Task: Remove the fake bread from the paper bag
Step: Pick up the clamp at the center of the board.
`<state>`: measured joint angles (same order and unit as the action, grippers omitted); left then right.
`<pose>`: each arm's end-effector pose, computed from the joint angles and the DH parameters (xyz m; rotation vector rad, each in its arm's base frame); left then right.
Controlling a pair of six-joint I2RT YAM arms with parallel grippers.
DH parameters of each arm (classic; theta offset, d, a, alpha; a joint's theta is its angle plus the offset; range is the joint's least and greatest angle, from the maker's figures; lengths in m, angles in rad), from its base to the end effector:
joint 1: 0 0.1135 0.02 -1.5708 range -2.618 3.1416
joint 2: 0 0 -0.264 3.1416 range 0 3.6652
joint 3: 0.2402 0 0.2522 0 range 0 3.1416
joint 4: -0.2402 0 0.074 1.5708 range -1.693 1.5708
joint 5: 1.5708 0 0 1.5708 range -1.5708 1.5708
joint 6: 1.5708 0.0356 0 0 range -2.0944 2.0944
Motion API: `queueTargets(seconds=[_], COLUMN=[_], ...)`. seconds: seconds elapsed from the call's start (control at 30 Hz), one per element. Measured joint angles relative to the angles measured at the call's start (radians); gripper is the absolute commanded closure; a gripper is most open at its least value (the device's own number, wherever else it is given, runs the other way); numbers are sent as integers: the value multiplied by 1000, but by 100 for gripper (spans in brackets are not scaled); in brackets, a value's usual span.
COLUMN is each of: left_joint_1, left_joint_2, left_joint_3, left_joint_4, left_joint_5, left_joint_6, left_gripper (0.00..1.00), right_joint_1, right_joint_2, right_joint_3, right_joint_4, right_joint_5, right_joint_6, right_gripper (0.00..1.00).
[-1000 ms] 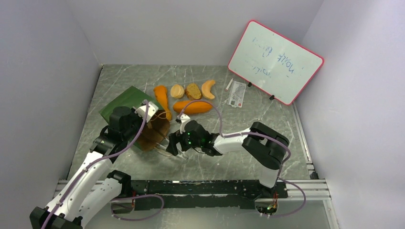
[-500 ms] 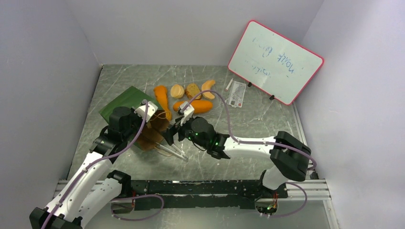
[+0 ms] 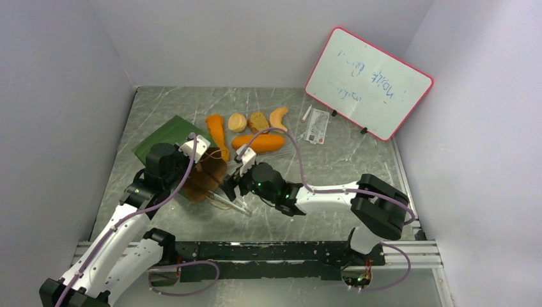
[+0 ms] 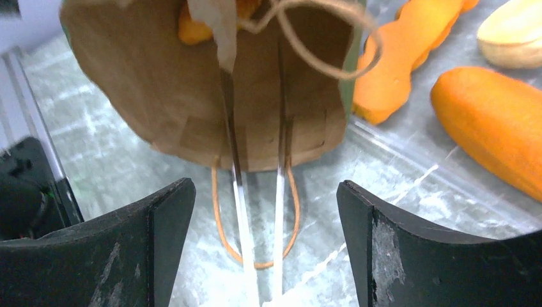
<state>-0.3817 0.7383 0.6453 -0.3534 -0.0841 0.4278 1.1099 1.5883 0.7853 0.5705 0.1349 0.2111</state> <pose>0.1616 -0.0617 0.2809 0.7450 1.8747 0.1141 0.1574 0.3062 0.2177 -0.7244 1.7326 0.8099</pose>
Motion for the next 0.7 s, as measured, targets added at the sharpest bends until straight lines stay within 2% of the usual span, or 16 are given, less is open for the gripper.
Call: queueTargets(seconds=[0.33,0.7], left_joint_1=[0,0], left_joint_2=[0,-7], left_joint_3=[0,0], left_joint_4=[5,5], left_joint_5=[-3,-3], left_joint_6=[-6,-17], left_gripper=[93,93], right_joint_1=[135,138], right_joint_2=[127,194], right_joint_3=[-113,-102], right_joint_4=[68,162], right_joint_5=[121,178], right_joint_6=[-117,-168], right_gripper=[16,18])
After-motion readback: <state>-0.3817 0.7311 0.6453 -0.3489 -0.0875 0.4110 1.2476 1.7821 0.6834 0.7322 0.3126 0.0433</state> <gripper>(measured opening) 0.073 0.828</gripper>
